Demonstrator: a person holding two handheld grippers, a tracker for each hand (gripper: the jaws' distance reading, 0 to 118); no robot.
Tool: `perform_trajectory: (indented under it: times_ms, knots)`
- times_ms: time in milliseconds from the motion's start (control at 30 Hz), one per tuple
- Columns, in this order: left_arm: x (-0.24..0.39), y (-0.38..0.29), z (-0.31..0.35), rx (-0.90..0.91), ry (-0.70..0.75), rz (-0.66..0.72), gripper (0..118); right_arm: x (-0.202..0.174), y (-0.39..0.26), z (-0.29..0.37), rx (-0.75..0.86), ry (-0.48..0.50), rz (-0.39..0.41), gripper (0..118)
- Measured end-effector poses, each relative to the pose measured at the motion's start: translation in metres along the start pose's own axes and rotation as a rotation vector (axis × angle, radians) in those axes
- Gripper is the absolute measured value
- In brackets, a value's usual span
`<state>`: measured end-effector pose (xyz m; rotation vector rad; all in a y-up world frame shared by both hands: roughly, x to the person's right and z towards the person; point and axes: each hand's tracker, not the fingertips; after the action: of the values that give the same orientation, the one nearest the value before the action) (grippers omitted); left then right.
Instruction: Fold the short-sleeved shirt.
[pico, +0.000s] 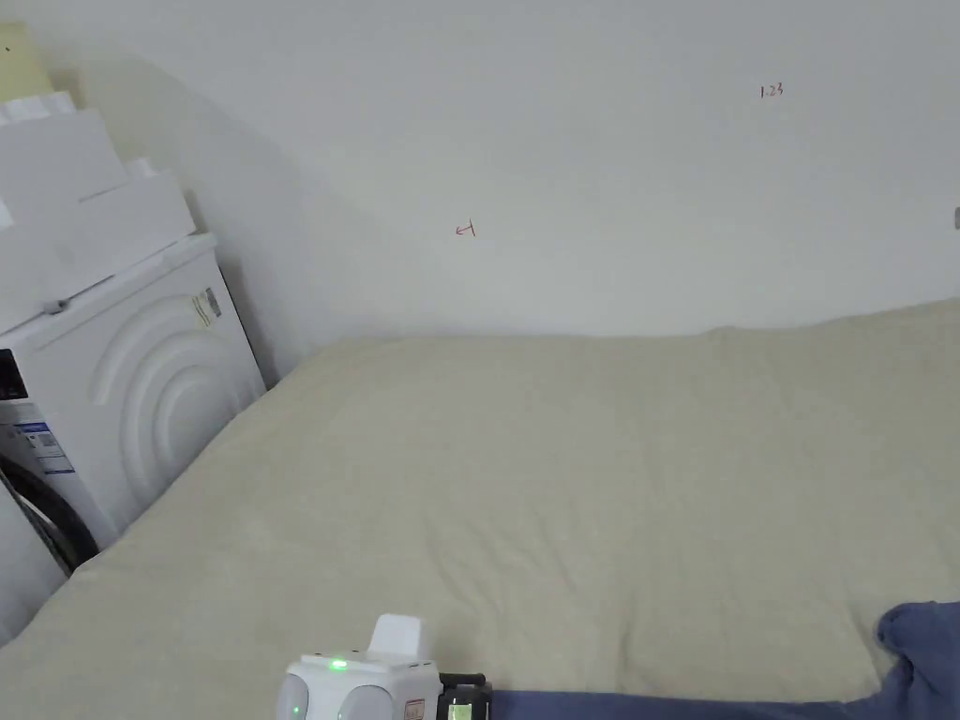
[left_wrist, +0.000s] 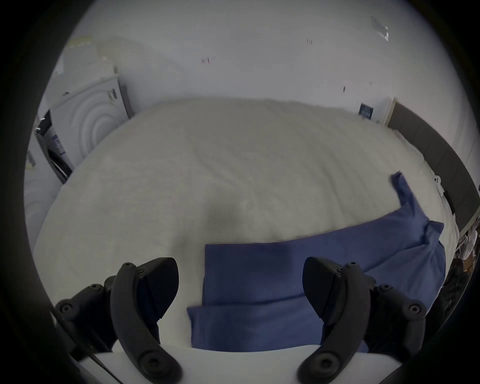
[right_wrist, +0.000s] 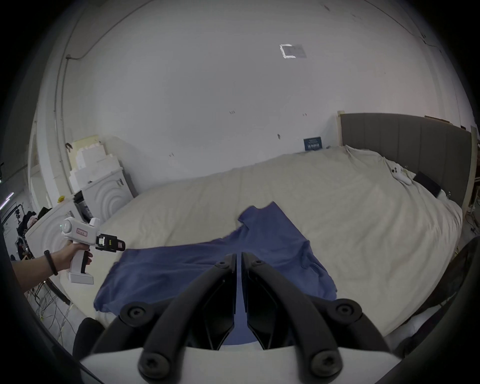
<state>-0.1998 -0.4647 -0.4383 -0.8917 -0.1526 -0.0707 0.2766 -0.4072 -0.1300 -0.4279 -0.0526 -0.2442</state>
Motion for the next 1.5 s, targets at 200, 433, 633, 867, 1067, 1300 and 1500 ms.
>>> perform_trajectory:
  times_ms: [200, 433, 633, 867, 1067, 1300, 1500]
  knots:
    - [0.0, 0.004, -0.043, -0.074, 0.036, 0.013, 88, 0.018, -0.008, -0.015, -0.07, -0.058, -0.051, 4]
    - [0.009, -0.008, -0.051, -0.061, 0.059, -0.06, 52, 0.025, -0.016, -0.027, -0.121, -0.075, -0.066, 4]
    - [0.036, -0.018, -0.056, -0.059, 0.073, -0.161, 16, 0.035, 0.004, -0.055, -0.126, -0.047, 0.033, 47]
    - [0.023, 0.0, -0.061, -0.147, 0.025, -0.073, 16, 0.08, 0.086, -0.202, -0.317, -0.056, 0.11, 101]
    - [0.021, 0.007, -0.053, -0.174, -0.002, -0.017, 16, 0.109, 0.083, -0.336, -0.578, -0.177, 0.16, 73]
    - [0.024, 0.003, -0.051, -0.16, 0.007, -0.029, 17, 0.098, 0.067, -0.323, -0.579, -0.115, 0.118, 17]
    - [0.013, -0.005, -0.017, 0.012, -0.042, 0.006, 9, 0.095, 0.078, -0.291, -0.477, -0.061, 0.047, 1]
